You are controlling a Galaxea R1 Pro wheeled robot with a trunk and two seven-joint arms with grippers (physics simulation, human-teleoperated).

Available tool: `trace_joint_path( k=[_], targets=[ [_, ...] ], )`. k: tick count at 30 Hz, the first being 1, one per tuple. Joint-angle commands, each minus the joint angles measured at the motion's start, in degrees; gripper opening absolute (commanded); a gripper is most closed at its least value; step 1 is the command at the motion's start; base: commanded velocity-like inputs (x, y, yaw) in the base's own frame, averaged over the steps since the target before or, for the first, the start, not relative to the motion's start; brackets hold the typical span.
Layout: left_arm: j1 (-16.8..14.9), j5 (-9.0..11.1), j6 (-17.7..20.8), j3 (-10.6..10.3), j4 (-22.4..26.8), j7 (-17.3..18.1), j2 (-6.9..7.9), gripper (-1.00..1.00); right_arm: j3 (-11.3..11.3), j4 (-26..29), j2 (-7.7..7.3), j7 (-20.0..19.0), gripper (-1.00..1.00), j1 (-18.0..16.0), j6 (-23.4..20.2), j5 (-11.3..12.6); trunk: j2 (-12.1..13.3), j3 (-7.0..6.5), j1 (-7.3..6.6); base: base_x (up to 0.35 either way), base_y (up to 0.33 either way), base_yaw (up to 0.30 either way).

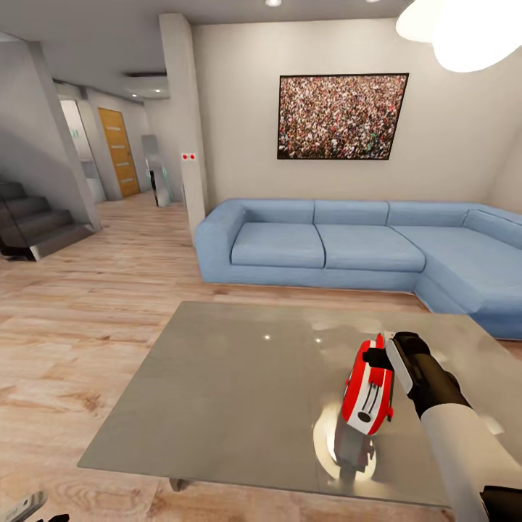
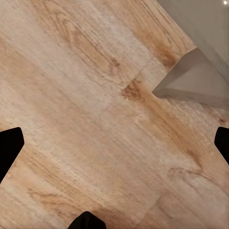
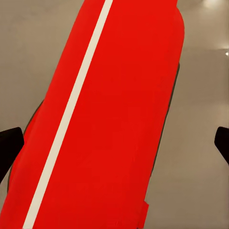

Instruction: Turn on the radio receiver that's on the table in the living room.

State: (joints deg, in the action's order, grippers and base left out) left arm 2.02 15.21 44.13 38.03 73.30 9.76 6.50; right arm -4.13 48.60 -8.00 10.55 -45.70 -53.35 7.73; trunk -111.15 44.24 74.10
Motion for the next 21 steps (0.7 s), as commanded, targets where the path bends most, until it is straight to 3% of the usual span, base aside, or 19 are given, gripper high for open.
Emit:
trace_joint_path(
  k=[1,21],
  targets=[
    [0.00,0.00,0.00,0.01,0.02,0.00,0.00,1.00,0.00,-0.03,0.00,0.00,1.00,0.00,0.00,0.00,0.00,0.00,0.00,0.000,0.000,0.000],
    [0.00,0.00,-0.01,0.02,0.06,0.00,0.00,1.00,0.00,-0.09,0.00,0.00,1.00,-0.01,0.00,-0.06,0.00,0.00,0.00,0.000,0.000,0.000]
  ],
)
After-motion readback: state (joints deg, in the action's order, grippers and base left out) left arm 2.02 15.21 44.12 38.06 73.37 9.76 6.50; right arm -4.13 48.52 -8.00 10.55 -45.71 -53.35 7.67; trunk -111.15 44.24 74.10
